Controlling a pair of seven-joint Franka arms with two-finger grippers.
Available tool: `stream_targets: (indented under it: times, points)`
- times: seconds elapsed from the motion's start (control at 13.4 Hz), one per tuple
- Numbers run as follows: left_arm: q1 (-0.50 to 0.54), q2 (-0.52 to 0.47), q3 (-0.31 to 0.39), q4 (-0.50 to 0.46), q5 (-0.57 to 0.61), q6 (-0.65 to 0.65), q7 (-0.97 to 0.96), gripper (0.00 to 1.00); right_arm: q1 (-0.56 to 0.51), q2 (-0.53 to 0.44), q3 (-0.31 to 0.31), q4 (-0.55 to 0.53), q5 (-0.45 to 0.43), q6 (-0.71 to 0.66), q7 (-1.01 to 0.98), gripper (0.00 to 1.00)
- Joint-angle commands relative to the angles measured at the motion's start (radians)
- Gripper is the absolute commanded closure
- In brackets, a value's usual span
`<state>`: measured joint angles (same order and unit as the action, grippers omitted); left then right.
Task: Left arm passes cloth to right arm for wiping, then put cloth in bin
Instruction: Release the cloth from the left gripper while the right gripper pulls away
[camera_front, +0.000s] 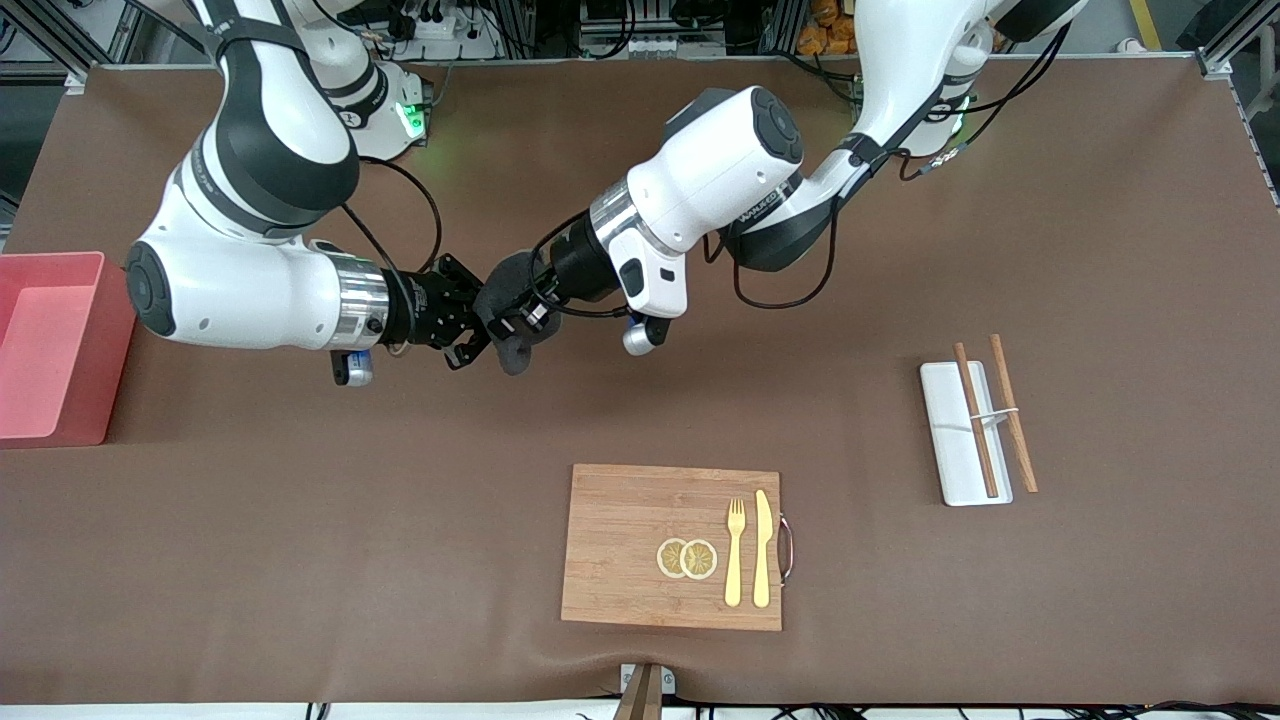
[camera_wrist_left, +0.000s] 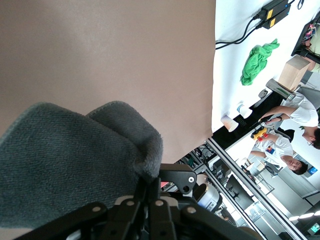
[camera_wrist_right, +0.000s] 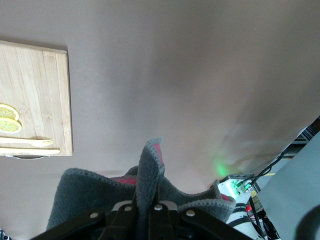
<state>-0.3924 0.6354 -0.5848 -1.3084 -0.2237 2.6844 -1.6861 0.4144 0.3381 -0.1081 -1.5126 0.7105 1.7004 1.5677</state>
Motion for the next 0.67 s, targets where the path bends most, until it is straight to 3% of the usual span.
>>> stream_targets:
  times: [0.0,0.15,0.37,0.59]
  points:
    - [0.0,-0.009,0.006,0.018,-0.008,0.006,0.0,0.0,-0.015,-0.024,0.001,-0.009,-0.06,-0.015,-0.047,1.0]
    - [0.036,-0.032,0.009,0.018,-0.006,-0.02,0.0,0.0,-0.031,-0.021,0.001,-0.009,-0.115,0.001,-0.107,1.0]
    - [0.119,-0.106,0.01,0.014,0.009,-0.165,0.013,0.0,-0.052,-0.008,0.001,-0.012,-0.195,0.045,-0.224,1.0]
    - [0.208,-0.173,0.006,0.003,0.107,-0.351,0.046,0.0,-0.051,0.009,0.001,-0.081,-0.354,0.169,-0.331,1.0]
